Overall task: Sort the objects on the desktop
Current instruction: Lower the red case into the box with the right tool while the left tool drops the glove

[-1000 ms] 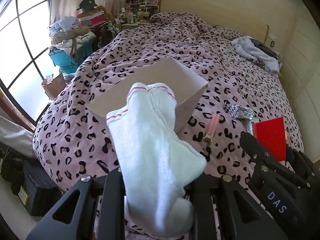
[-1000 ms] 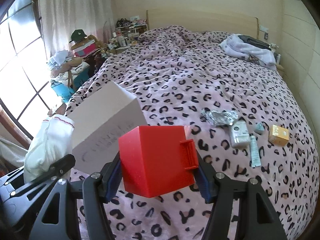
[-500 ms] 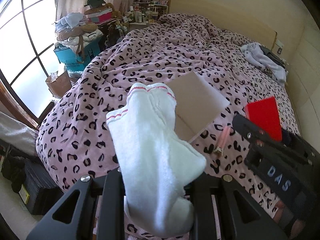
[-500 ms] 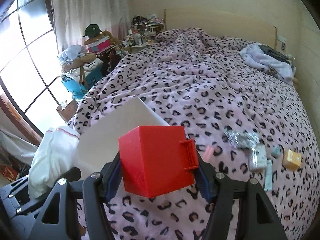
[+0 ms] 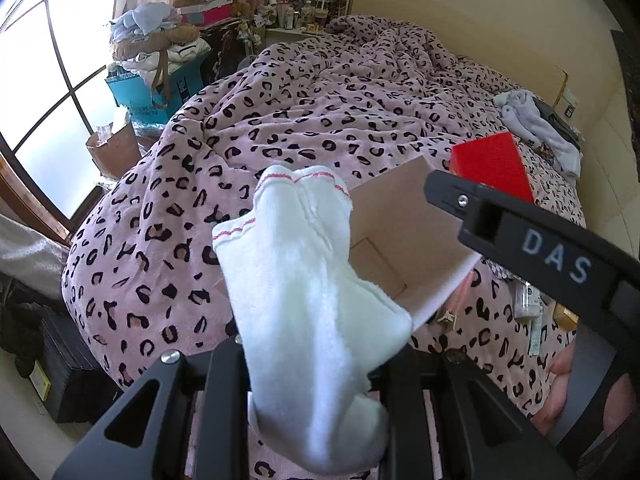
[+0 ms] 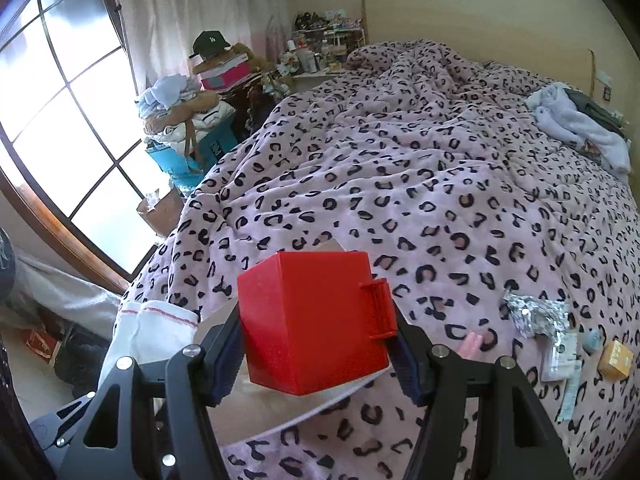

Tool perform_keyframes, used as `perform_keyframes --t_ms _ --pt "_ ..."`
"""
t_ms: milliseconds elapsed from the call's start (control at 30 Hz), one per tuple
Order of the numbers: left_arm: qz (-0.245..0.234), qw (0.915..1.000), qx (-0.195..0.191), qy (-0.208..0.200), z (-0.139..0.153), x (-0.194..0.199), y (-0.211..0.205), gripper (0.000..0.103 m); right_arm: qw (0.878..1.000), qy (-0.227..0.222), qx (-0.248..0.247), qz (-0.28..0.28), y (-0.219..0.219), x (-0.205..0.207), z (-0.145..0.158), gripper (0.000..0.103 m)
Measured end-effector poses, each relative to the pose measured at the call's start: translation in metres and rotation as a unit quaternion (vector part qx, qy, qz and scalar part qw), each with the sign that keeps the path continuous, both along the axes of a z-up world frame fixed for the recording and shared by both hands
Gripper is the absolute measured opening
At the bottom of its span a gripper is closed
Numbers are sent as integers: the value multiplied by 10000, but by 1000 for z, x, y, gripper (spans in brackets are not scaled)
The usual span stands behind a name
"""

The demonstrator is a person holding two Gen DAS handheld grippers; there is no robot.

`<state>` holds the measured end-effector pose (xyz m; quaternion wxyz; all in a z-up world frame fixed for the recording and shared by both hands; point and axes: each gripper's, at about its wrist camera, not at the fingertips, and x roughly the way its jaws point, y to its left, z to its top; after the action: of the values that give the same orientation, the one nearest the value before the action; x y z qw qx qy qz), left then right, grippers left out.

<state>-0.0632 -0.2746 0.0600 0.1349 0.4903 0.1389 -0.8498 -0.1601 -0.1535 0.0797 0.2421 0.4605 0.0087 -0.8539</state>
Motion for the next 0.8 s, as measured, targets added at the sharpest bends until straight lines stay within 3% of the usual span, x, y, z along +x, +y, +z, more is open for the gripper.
perform_keyframes --t_ms 333,667,800 --pt "-66 9996 288 5 -19 -13 -5 23 9994 -351 21 55 -5 -9 -28 65" --pt "-219 9994 257 73 -27 -22 4 24 9982 -599 89 29 -6 -17 -51 65" --pt "-279 9991 291 129 -28 -24 5 32 9979 -634 148 51 -6 -20 -53 66"
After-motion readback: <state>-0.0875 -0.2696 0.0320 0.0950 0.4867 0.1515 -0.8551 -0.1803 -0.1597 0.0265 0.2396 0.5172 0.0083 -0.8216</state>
